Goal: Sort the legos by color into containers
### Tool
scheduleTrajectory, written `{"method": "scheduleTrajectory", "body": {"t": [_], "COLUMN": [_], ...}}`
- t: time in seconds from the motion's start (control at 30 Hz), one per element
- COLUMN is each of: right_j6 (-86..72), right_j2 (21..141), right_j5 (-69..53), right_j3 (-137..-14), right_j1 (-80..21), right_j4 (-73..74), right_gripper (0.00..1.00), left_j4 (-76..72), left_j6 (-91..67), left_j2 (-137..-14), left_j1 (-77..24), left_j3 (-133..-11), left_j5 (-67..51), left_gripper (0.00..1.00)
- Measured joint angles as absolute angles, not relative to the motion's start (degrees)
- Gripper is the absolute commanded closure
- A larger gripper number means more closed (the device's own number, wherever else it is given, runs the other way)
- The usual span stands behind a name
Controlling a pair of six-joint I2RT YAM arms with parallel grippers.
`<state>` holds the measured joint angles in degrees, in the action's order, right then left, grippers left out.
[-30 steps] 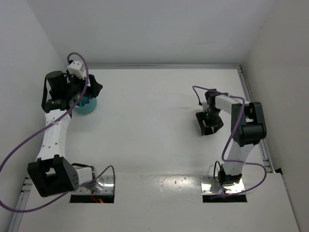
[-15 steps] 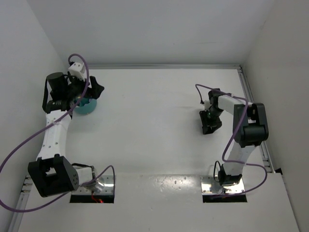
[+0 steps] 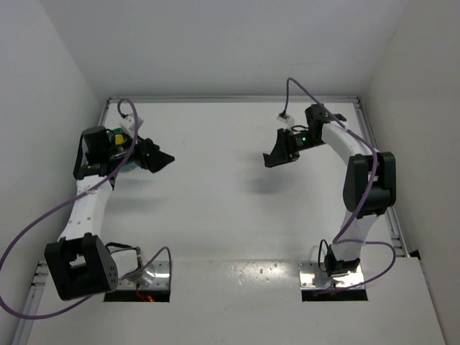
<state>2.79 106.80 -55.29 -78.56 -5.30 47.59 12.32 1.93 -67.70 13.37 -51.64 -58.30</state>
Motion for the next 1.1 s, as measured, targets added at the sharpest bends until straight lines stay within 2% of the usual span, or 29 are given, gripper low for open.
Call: {"method": "scheduleTrajectory", "body": {"t": [0.23, 0.4, 0.53, 0.77, 0.9, 1.07, 1.1], "right_j6": [4.47, 2.48, -0.69, -2.26, 6.55, 12.93, 13.63], "right_j2": [110.08, 109.51, 108.31, 107.28, 107.20, 107.20, 107.20], "right_j5": [-72.01, -78.26, -81.21, -80.77, -75.53, -72.12, -71.66], "right_j3": [-84.82, -81.47, -76.55, -73.23, -75.29, -76.97, -76.97], "right_j1": [-10.28, -16.36, -18.94, -22.92, -26.74, -30.35, -30.57], "right_j4": [52.69, 51.51, 48.53, 46.06, 54.68, 60.62, 61.28], "right_gripper": [0.84, 0.83, 0.83, 0.83, 0.85, 0.86, 0.86], "left_j4": [12.14, 12.34, 18.39, 37.41, 48.12, 55.72, 56.42], "left_j6": [2.68, 5.98, 13.91, 39.46, 55.16, 65.82, 66.92], "left_j2": [-63.77, -64.97, -69.23, -74.26, -75.22, -75.72, -75.75], "left_j1": [5.04, 0.19, -3.70, -16.67, -22.59, -23.05, -23.05], "left_j3": [-47.90, -48.23, -53.17, -64.88, -66.94, -66.94, -66.94], "left_j5": [-64.18, -69.17, -69.91, -62.15, -57.12, -54.59, -54.61], "left_gripper": [0.00, 0.02, 0.05, 0.09, 0.11, 0.22, 0.26]}}
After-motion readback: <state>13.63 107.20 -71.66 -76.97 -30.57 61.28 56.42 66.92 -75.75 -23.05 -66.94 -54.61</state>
